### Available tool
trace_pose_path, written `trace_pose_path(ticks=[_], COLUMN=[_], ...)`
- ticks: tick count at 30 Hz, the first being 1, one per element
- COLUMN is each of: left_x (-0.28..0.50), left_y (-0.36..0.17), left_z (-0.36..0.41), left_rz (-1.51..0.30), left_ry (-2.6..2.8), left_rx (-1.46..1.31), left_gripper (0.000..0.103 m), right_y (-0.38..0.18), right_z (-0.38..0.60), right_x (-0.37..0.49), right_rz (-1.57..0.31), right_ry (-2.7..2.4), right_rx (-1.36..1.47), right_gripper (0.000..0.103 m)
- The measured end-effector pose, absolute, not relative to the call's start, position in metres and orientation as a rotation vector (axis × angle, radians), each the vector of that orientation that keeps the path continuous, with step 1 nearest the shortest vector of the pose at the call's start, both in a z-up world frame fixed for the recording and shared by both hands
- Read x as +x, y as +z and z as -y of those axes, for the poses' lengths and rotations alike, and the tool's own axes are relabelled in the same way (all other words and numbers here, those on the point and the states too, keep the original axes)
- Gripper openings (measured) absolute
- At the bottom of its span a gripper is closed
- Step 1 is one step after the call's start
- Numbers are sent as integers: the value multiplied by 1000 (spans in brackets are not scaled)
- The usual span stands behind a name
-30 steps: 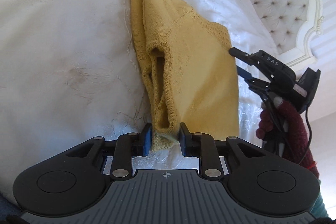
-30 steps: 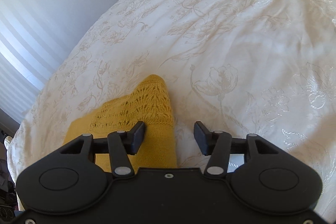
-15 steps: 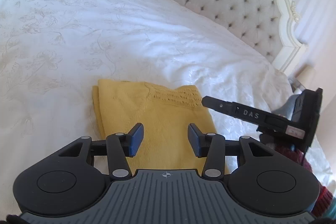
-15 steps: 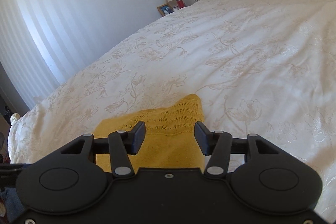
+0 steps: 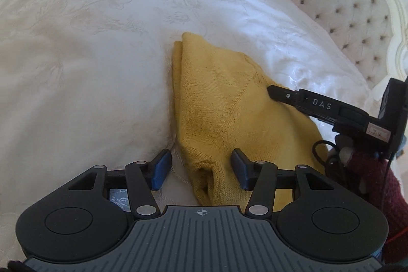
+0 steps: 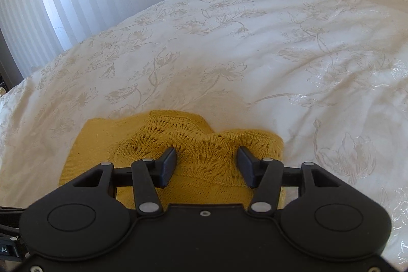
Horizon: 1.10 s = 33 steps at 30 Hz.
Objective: Fold small clothes
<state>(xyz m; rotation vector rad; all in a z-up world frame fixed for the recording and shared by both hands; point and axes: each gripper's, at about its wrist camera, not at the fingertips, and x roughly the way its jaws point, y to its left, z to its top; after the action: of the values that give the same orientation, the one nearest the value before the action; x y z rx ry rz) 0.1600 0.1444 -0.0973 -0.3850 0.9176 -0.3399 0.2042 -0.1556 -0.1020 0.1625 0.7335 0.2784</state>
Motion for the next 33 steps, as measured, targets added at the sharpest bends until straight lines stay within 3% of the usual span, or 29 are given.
trace_pose_path(ticks=[7,9,13,22,27,28,30,33], left_x=[135,132,127,105,80,75,65,54], left_y=[-74,-74,-87,-84,-45,-36,-12,17], left_z=[-151,-146,-141,-152,-151,-150,-143,-128], left_rz=[-929,-989,-1094,-1119,-940,-897,-783,-644], left_ry=[-367,-409,-434,-442,-455,-446,-416,-367], left_rx=[-359,-305,-269,-276,-241,-227,-192,-130], left_gripper=[51,51,51,53,57,60,70,72], right_y=[-75,-66,-64,-78,-53,-43,-27,-3], right_z=[160,160,153,140,168,173,178,183], right_x=[180,167,138,79,59,52,41,25], right_rz=[-707,-710,-812,-1049,-970,-914,-832,-708], right_ry=[283,297,337,326,295,278,257,226], right_rx=[149,149,86,-139,99,144,190,235], right_gripper=[62,68,70,77,79,82,103,102])
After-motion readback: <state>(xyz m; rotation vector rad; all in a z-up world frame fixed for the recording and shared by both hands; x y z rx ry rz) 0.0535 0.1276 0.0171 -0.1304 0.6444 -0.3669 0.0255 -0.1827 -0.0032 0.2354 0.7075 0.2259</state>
